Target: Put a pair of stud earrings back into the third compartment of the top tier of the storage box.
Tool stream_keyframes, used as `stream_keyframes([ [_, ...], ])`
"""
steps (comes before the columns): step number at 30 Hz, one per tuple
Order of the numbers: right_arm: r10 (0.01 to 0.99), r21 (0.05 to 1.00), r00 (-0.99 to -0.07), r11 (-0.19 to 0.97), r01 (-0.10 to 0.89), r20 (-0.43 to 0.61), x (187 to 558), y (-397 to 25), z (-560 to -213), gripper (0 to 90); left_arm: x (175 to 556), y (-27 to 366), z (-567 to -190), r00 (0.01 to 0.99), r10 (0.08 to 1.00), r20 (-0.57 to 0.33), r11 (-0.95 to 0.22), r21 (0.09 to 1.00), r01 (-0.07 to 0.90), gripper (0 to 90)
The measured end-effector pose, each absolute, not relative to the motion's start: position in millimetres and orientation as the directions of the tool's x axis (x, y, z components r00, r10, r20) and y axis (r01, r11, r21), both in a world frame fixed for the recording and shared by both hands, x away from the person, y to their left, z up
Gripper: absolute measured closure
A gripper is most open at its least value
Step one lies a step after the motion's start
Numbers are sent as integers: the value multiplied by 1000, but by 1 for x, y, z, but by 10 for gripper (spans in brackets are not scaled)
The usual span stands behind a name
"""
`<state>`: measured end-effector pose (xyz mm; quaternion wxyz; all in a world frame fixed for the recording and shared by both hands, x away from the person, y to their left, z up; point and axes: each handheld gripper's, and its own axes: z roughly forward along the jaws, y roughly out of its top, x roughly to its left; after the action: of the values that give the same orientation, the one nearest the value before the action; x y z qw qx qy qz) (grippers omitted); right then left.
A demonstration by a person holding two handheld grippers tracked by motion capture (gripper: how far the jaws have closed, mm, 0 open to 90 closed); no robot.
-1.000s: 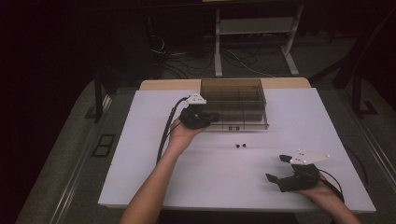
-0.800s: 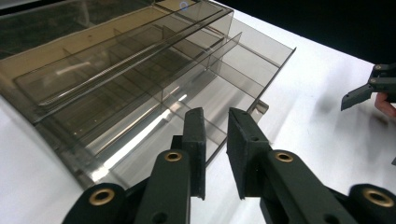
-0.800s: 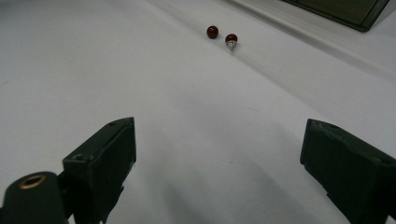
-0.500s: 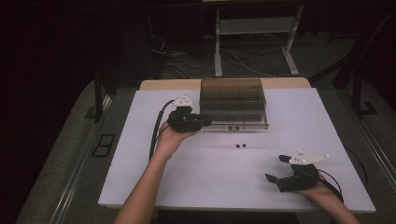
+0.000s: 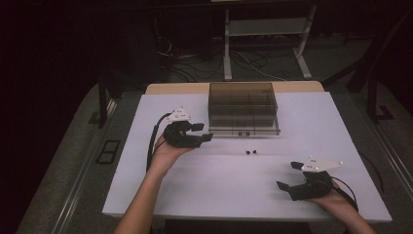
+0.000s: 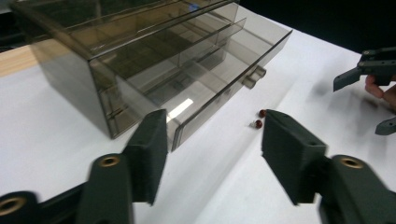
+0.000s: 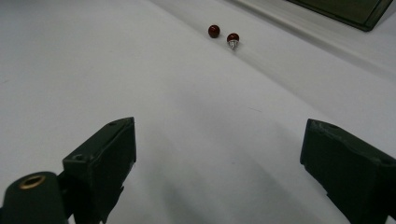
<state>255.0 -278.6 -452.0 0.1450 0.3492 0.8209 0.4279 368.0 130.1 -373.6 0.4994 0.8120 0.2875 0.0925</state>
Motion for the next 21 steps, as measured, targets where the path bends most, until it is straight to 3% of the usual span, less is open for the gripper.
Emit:
stream_keyframes([
  [12,700,801,-711,386,457,68,255,-281,-453,100,344,150,-392,800,590,-111,-339,865,370,244],
  [16,700,802,-711,387,455,65,256,-281,-453,100,334,157,-401,798,592,-111,-332,869,367,229],
  [21,704,798,-707,384,464,72,256,-281,-453,100,322,161,-411,794,597,-115,-338,862,379,120],
])
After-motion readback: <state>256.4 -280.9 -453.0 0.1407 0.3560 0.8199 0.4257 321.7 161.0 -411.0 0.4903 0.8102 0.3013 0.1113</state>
